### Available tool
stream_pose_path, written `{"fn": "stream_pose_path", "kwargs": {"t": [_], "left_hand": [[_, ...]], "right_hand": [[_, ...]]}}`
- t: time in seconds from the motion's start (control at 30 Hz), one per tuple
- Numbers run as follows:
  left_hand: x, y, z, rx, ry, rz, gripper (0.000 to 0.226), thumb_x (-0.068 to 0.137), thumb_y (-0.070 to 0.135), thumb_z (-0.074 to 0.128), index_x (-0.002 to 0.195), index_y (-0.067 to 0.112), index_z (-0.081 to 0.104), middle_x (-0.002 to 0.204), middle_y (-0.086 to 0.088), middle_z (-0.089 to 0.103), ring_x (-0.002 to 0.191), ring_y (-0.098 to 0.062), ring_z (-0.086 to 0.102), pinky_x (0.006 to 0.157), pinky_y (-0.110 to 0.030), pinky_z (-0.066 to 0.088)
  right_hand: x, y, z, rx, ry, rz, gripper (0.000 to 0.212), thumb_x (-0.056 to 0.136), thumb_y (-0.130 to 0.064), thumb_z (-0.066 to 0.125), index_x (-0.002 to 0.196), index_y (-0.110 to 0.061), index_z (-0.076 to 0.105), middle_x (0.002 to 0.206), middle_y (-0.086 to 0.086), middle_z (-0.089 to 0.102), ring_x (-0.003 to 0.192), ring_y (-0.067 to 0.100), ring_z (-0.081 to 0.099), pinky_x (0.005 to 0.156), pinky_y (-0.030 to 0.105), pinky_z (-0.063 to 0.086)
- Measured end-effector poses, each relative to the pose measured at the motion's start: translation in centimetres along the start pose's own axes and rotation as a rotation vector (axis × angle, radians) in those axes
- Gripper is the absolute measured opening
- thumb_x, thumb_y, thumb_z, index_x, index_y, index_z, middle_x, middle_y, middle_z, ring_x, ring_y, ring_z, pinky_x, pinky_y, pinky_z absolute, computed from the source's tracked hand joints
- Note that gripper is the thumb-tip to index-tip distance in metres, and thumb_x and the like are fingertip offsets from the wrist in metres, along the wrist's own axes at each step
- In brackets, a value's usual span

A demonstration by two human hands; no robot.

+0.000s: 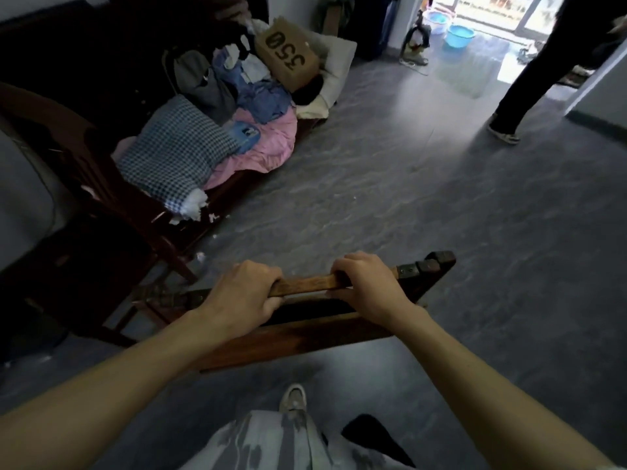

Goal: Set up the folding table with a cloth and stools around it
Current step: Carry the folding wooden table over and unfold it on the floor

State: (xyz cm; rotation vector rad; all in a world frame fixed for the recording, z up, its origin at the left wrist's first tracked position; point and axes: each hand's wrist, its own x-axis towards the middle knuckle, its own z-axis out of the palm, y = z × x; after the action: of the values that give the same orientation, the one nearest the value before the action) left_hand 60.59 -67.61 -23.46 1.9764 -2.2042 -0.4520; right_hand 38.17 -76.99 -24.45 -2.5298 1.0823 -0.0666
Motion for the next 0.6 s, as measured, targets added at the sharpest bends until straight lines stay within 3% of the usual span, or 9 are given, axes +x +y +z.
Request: {"fn": "stream_pose_path", "kwargs": {"t": [0.3,0.5,0.6], "left_hand": [[9.0,1.6,3.0,0.019,0.029,-0.255,0.009,0.08,0.032,0.06,0.082,0.025,0.054,0.079,0.005,0.058,0.076,-0.02,0.058,0.066,-0.04,0.049],[14.2,5.7,5.6,-0.009,0.072,-0.48,0.014,0.081,0.029,0.065,0.087,0.024,0.054,0.084,0.007,0.057,0.082,-0.017,0.058,0.071,-0.038,0.048],[16.0,8.0,6.8,-0.065,0.092,-0.586,0.016,0.082,0.029,0.064,0.087,0.028,0.049,0.086,0.007,0.055,0.082,-0.018,0.057,0.072,-0.038,0.048]], "right_hand": [[9.0,9.6,-2.0,-0.011,-0.11,-0.204,0.02,0.085,-0.035,0.072,0.091,-0.024,0.057,0.087,-0.008,0.048,0.091,0.02,0.05,0.075,0.034,0.033],[13.6,17.3,-2.8,0.055,-0.214,-0.387,0.025,0.086,-0.038,0.071,0.102,-0.02,0.063,0.095,-0.004,0.06,0.093,0.017,0.052,0.084,0.033,0.041],[15.5,20.1,-3.4,0.075,-0.288,-0.469,0.026,0.085,-0.035,0.074,0.101,-0.017,0.064,0.095,0.001,0.063,0.094,0.022,0.054,0.085,0.039,0.046]]}}
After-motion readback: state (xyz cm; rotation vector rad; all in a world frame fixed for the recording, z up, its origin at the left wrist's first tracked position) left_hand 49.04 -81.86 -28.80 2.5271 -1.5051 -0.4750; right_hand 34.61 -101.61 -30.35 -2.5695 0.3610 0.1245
